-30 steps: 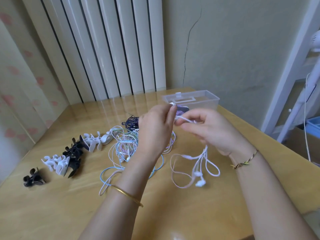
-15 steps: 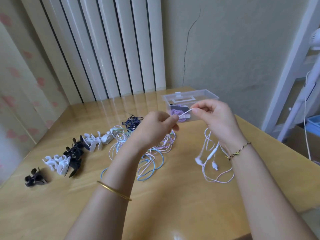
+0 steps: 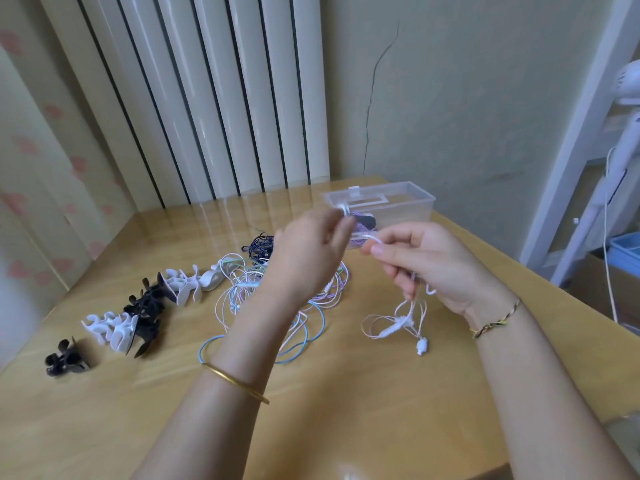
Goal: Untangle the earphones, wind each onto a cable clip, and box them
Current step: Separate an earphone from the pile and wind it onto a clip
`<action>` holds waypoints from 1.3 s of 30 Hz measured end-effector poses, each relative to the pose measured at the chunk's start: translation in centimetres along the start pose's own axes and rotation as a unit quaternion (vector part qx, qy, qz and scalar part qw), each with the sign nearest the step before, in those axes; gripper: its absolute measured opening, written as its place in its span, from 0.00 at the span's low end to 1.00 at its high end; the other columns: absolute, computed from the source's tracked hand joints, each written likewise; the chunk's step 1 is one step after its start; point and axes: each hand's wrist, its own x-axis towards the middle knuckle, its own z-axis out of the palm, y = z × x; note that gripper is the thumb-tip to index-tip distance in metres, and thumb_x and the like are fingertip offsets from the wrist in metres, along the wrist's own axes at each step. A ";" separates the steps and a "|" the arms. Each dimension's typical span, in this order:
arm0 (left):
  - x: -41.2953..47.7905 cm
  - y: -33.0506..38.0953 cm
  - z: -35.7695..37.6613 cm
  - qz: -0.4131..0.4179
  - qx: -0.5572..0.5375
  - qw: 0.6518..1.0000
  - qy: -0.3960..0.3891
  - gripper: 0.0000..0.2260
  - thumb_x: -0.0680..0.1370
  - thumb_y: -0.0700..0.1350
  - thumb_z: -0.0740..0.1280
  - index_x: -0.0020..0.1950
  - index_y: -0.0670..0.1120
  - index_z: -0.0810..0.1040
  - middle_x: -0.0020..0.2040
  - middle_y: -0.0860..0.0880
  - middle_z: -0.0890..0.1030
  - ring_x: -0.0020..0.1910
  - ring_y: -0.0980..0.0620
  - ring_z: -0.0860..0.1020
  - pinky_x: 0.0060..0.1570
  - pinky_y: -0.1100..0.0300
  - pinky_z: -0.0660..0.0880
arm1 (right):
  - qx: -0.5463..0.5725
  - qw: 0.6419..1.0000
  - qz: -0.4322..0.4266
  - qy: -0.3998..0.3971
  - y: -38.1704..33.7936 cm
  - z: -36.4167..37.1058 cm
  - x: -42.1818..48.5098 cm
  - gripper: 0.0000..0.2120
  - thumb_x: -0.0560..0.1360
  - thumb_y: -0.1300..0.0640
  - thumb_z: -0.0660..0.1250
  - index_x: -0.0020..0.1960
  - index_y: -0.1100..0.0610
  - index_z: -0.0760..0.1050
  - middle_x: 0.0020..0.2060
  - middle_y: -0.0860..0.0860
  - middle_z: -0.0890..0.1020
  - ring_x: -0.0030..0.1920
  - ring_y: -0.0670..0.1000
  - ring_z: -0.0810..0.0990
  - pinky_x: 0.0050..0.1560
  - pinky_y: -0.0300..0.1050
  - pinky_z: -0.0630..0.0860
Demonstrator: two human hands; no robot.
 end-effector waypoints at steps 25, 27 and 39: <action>1.6 0.5 -2.5 -0.233 -0.572 0.744 0.256 0.16 0.79 0.43 0.59 0.31 0.47 0.72 0.24 0.54 0.66 0.23 0.56 0.61 0.32 0.62 0.58 | 0.022 0.980 0.195 0.038 4.2 -3.0 1.3 0.08 0.78 0.64 0.62 0.42 0.63 0.75 0.28 0.55 0.78 0.24 0.49 0.76 0.25 0.38 0.75; 1.7 0.4 -2.9 -0.227 -0.563 0.751 0.260 0.15 0.78 0.43 0.59 0.31 0.47 0.72 0.24 0.53 0.67 0.24 0.56 0.61 0.32 0.63 0.59 | -0.084 0.965 0.235 0.081 5.2 -3.3 1.5 0.10 0.79 0.64 0.61 0.39 0.61 0.74 0.30 0.56 0.80 0.29 0.53 0.78 0.28 0.40 0.74; 0.8 2.4 -0.9 -0.225 -0.461 0.859 0.008 0.14 0.78 0.44 0.58 0.31 0.46 0.71 0.24 0.53 0.64 0.24 0.53 0.60 0.32 0.63 0.63 | 0.028 0.997 -0.035 0.057 0.8 1.5 2.0 0.12 0.82 0.56 0.57 0.58 0.60 0.76 0.51 0.57 0.83 0.53 0.49 0.81 0.57 0.35 0.73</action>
